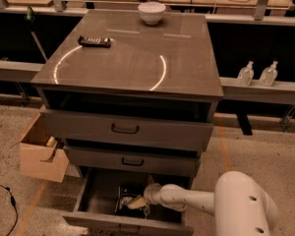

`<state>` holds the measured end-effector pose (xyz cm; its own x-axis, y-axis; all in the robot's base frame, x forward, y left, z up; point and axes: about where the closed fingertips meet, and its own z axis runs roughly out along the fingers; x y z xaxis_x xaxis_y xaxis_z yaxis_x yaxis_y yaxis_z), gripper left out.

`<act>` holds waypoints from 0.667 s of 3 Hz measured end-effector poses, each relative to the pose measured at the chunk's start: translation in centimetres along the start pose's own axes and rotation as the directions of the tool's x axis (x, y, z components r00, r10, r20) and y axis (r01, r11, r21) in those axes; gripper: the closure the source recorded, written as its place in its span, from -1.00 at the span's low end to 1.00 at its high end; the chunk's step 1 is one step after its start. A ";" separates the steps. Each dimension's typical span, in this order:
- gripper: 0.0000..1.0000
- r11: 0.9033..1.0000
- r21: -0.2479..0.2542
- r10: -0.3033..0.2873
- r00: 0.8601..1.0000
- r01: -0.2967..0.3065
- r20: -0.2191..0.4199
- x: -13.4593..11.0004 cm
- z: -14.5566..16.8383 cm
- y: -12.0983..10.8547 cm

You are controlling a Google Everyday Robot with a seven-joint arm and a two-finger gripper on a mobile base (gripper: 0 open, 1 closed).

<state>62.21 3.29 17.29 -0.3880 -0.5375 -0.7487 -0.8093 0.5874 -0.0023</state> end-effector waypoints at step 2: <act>-0.71 1.000 -0.004 0.010 0.998 -0.011 -0.059 1.3 1.3 -0.4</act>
Offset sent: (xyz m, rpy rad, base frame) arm 0.0060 -0.0064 -0.0282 -0.0650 0.0696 -0.0121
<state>62.64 3.18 15.47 -0.4217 -0.5658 -0.7085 -0.8067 0.5910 0.0081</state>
